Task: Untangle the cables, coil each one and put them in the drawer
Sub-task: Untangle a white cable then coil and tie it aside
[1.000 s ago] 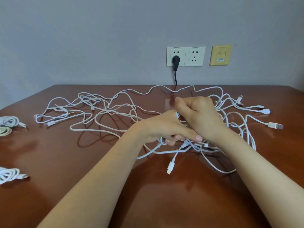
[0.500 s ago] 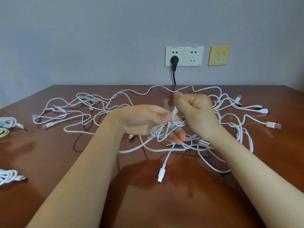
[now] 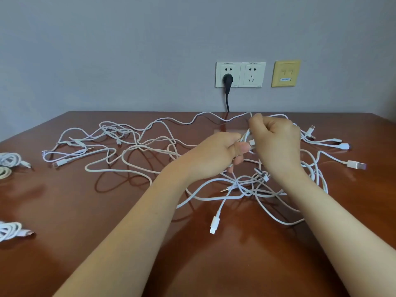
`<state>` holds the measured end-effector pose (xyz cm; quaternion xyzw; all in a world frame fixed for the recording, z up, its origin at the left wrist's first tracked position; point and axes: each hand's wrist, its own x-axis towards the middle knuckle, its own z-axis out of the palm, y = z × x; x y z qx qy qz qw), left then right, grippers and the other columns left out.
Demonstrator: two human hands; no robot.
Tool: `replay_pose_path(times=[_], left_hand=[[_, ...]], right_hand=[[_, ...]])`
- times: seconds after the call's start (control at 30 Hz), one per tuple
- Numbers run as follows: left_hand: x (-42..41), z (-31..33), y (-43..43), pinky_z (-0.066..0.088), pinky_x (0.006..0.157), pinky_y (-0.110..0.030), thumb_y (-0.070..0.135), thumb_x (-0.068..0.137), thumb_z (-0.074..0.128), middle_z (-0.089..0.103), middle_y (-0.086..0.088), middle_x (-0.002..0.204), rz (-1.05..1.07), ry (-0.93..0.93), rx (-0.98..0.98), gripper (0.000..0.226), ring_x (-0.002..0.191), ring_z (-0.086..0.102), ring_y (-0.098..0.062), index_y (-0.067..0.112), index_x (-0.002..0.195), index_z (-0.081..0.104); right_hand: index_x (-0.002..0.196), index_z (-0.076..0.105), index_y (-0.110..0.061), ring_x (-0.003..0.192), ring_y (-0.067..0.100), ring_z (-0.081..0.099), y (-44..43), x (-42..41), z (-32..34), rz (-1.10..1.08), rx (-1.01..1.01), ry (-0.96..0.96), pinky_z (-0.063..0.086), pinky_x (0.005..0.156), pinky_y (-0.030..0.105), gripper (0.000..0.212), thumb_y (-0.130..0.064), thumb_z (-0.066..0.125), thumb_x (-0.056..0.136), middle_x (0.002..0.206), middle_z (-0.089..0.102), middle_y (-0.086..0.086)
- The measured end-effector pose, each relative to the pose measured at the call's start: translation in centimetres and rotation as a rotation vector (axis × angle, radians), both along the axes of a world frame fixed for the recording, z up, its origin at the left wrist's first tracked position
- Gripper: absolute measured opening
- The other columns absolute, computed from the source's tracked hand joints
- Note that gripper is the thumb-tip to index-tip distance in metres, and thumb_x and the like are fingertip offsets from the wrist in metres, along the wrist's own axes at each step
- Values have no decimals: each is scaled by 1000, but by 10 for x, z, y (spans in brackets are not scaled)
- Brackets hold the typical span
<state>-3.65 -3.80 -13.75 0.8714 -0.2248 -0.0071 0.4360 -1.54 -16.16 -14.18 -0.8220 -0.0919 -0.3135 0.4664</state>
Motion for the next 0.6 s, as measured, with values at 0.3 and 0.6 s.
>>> replay_pose_path(times=[0.3, 0.6], left_hand=[[-3, -4, -11, 32, 59, -24, 27, 102, 31, 45, 2, 72, 107, -84, 212, 30, 63, 41, -9, 20, 74, 38], [9, -3, 18, 35, 71, -29, 19, 100, 37, 59, -8, 77, 227, -7, 77, 38, 69, 47, -17, 23, 65, 51]], right_hand=[[35, 50, -31, 41, 18, 30, -1, -2, 0, -25, -23, 78, 20, 46, 28, 52, -20, 46, 86, 31, 38, -10], [64, 59, -19, 55, 6, 45, -22, 6, 12, 263, -25, 185, 32, 55, 24, 27, -25, 53, 90, 62, 53, -2]])
